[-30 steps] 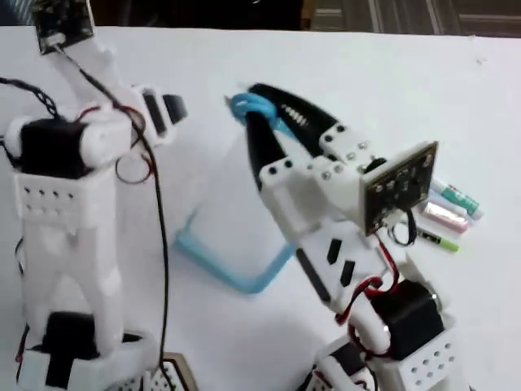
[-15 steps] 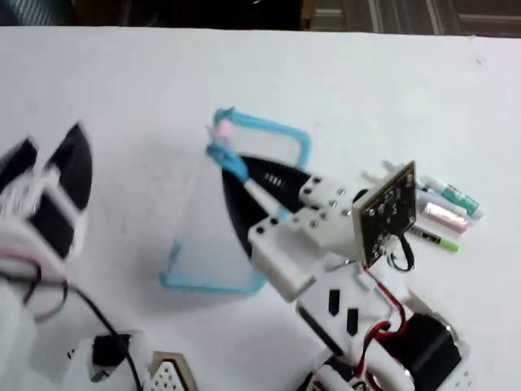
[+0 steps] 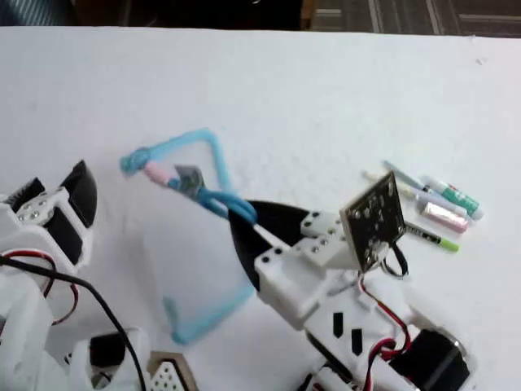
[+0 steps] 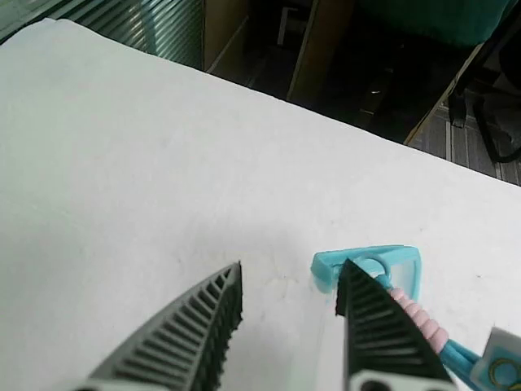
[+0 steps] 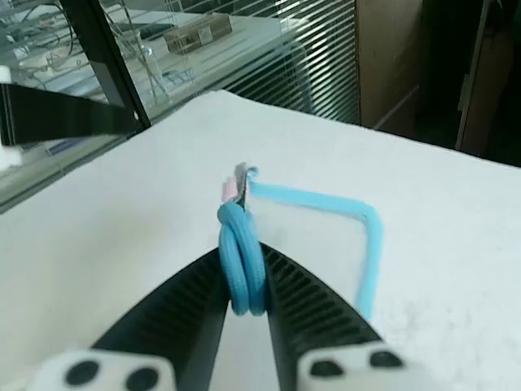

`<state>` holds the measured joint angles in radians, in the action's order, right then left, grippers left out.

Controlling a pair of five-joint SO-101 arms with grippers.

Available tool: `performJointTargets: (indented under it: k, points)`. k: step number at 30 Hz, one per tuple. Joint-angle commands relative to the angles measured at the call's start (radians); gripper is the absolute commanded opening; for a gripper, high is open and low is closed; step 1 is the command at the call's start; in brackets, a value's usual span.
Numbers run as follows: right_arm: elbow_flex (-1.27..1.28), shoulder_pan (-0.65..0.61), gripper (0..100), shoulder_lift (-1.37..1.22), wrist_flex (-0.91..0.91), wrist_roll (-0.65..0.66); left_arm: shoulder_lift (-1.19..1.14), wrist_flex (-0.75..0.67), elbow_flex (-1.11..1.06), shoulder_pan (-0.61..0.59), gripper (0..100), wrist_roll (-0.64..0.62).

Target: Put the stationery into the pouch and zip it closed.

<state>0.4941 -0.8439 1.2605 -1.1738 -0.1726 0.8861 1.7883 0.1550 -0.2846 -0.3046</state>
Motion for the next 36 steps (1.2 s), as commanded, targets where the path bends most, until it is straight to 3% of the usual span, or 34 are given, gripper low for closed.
performJointTargets:
  k: [1,4,9,16,22,25,29,36]
  points:
    - [0.049,-0.001,1.6,0.074,-0.004,-0.006,-0.002,-0.002,-0.032,-0.007,22,-0.002]
    - [0.115,0.018,1.6,0.151,-0.002,-0.002,-0.002,-0.002,-0.074,-0.004,22,-0.014]
    - [0.222,0.154,1.6,0.280,-0.002,0.003,-0.004,-0.003,-0.135,0.002,22,-0.014]
    - [0.374,0.331,1.6,0.437,-0.002,0.003,-0.010,-0.041,-0.155,0.124,21,-0.021]
    - [0.419,0.441,1.6,0.526,-0.004,0.003,-0.173,-0.046,-0.149,0.139,22,-0.034]
    - [0.419,0.476,1.6,0.536,-0.008,0.003,-0.271,-0.037,-0.135,0.145,22,-0.017]
    - [0.419,0.501,1.6,0.536,-0.008,0.003,-0.369,0.003,-0.041,0.151,22,0.117]
    - [0.419,0.495,1.6,0.536,-0.008,0.003,-0.495,-0.003,-0.031,0.358,22,0.118]
